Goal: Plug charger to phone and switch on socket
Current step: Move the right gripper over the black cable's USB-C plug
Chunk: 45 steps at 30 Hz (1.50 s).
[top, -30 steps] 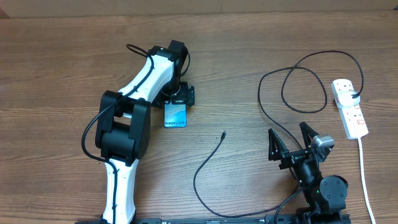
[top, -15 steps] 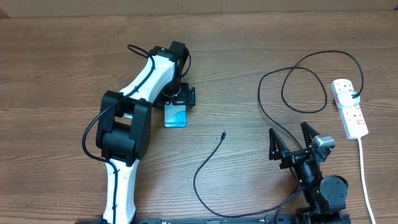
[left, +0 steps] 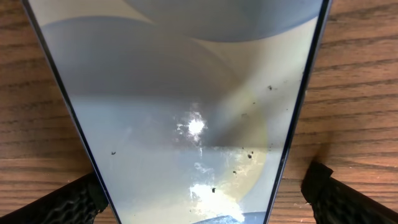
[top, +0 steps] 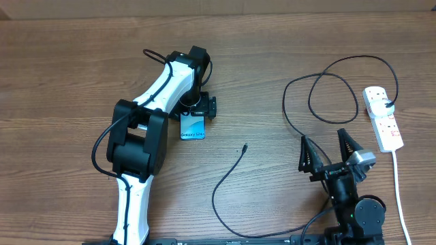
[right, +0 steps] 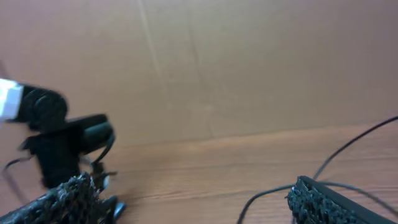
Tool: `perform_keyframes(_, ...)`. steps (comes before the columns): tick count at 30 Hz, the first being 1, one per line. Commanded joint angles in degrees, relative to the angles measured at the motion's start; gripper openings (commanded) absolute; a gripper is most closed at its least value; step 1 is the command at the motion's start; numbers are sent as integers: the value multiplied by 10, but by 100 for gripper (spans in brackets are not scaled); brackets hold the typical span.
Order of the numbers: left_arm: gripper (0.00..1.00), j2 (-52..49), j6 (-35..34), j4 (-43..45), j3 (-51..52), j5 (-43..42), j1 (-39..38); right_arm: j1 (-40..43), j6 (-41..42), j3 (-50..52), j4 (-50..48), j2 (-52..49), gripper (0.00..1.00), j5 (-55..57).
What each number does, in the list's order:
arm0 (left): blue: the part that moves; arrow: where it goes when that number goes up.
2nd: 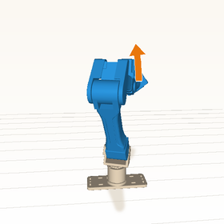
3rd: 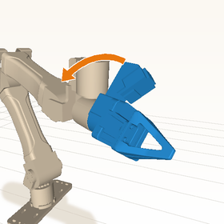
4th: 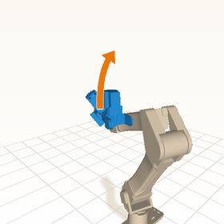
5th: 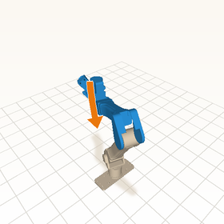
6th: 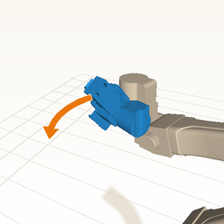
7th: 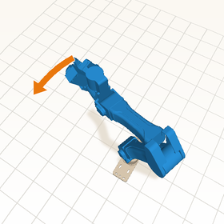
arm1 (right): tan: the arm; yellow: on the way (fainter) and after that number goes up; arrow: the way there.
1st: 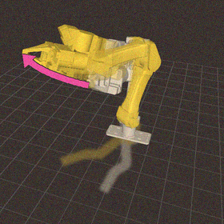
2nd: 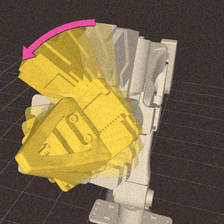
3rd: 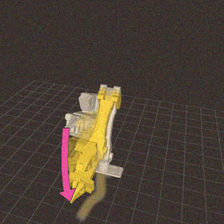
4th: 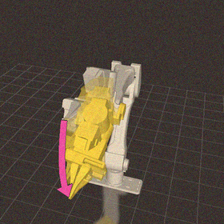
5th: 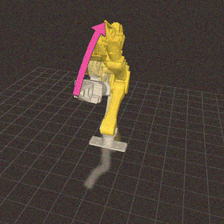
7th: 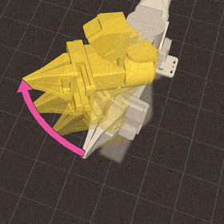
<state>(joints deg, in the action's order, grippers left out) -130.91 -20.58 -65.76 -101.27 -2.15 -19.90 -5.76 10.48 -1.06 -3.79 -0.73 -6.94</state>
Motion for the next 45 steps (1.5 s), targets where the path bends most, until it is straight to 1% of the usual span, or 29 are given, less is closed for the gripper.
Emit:
perform_keyframes(1,100,-28,-3,-5,27,-4,-8,-4,-1,-35,19,4,100,-47)
perform_keyframes(4,100,-28,-29,-10,27,-4,-8,-3,-3,-98,51,-13,100,-7)
perform_keyframes(6,99,-28,-35,-7,27,-4,-8,-3,-8,-160,83,-44,100,-2)
perform_keyframes(11,100,-28,-40,18,27,-4,-8,-3,-32,-318,200,-166,100,-2)
perform_keyframes(16,99,-28,-70,17,27,-3,-7,-3,-35,-474,337,-317,100,-4)
perform_keyframes(19,100,-28,-76,18,27,-2,-7,-3,-30,-534,366,-377,100,-36)
perform_keyframes(23,99,-28,-80,29,27,-2,-3,-3,-28,-561,381,-418,100,-94)
perform_keyframes(26,100,-28,-111,31,27,-2,4,-3,-5,-559,396,-435,100,-139)
perform_keyframes(31,98,-28,-153,28,27,-2,13,-3,48,-559,455,-485,100,-146)
perform_keyframes(34,97,-28,-172,28,27,7,16,-3,47,-559,487,-523,100,-175)
perform_keyframes(37,95,-28,-168,33,27,23,19,-3,48,-559,509,-562,100,-189)
perform_keyframes(40,94,-28,-114,39,27,40,21,-3,74,-559,530,-612,100,-188)
perform_keyframes(42,92,-28,-90,35,27,60,23,-3,85,-559,541,-642,100,-189)
perform_keyframes(43,90,-28,-90,30,27,75,24,-5,87,-559,546,-660,100,-189)
perform_keyframes(45,88,-28,-98,18,27,94,31,-9,89,-559,554,-693,100,-188)
